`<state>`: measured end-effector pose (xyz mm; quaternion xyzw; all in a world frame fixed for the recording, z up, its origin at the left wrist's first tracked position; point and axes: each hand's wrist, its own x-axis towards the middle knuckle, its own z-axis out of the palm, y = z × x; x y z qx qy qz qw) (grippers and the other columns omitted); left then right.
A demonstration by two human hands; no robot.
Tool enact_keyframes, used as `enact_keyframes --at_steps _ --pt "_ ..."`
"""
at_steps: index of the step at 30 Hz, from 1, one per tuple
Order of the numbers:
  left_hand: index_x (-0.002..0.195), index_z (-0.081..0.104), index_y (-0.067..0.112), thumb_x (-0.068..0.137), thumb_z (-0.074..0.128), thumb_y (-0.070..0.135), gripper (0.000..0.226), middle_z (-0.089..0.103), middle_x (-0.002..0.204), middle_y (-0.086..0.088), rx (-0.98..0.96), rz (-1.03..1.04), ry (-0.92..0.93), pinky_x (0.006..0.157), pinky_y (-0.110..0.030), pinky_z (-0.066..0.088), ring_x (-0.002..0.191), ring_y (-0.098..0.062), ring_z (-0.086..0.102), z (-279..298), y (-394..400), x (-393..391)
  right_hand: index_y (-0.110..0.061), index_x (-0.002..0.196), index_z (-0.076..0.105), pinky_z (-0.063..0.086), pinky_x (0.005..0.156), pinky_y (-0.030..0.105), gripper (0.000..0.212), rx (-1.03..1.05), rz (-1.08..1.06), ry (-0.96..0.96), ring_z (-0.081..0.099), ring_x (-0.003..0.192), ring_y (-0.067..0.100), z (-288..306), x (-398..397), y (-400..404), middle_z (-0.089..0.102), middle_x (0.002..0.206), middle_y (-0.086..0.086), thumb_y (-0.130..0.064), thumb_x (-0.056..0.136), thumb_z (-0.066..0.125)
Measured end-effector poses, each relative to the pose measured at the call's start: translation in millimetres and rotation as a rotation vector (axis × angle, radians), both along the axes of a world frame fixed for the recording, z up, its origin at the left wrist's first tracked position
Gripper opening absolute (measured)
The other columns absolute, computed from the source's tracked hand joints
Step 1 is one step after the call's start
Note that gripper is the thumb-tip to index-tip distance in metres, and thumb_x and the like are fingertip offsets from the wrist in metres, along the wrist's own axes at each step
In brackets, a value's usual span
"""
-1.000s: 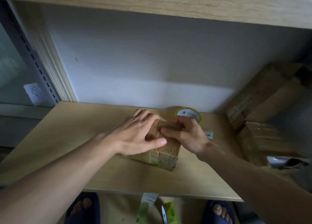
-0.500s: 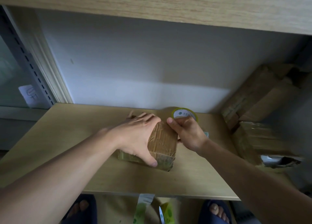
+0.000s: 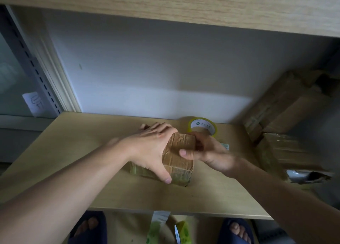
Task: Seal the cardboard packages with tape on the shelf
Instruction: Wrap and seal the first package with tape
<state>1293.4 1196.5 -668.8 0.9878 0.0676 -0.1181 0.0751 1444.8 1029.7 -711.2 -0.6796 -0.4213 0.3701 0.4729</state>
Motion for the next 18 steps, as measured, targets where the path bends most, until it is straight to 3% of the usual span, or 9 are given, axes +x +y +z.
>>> enact_keyframes --at_steps 3,5,13,15,18 --pt "0.156 0.002 0.028 0.048 0.089 0.070 0.145 0.006 0.162 0.011 0.001 -0.018 0.087 0.125 -0.049 0.019 0.152 -0.017 0.009 2.9 4.6 -0.8 -0.007 0.099 0.073 0.053 0.070 0.019 0.014 0.066 -0.056 0.073 0.067 0.079 0.007 0.2 -1.4 5.7 0.069 0.082 -0.003 -0.020 0.093 0.075" --pt "0.156 0.004 0.028 0.050 0.089 0.067 0.141 0.015 0.157 0.006 -0.019 -0.006 0.058 0.123 -0.044 0.025 0.149 -0.018 0.016 1.7 4.3 -2.8 0.000 0.094 0.074 0.051 0.060 0.016 0.020 0.051 -0.124 0.059 0.064 0.068 0.003 2.6 -2.2 10.2 0.066 0.073 -0.004 -0.016 0.100 0.064" --pt "0.157 0.011 0.025 0.054 0.083 0.078 0.137 0.025 0.155 0.005 -0.063 0.024 -0.026 0.119 -0.043 0.031 0.146 -0.018 0.025 -1.0 3.0 -5.7 -0.015 0.063 0.064 0.045 0.047 0.013 0.046 0.037 -0.268 -0.086 0.055 0.046 -0.001 11.4 -7.5 20.0 0.059 0.050 -0.011 -0.026 0.106 0.054" --pt "0.156 0.013 0.025 0.054 0.081 0.079 0.135 0.028 0.154 0.006 -0.057 0.020 -0.046 0.118 -0.044 0.033 0.144 -0.018 0.027 -3.2 2.3 -5.5 -0.015 0.063 0.064 0.045 0.046 0.013 0.046 0.010 -0.295 -0.094 0.055 0.046 -0.001 11.3 -8.6 20.6 0.058 0.049 -0.012 -0.030 0.106 0.054" --pt "0.154 0.017 0.025 0.055 0.081 0.078 0.130 0.030 0.152 0.006 -0.044 0.011 -0.074 0.117 -0.042 0.033 0.142 -0.017 0.029 -5.4 2.9 -5.4 -0.012 0.087 0.073 0.046 0.048 0.011 0.030 -0.053 -0.258 0.033 0.061 0.053 -0.006 12.7 -13.2 18.3 0.066 0.059 -0.014 -0.031 0.104 0.058"
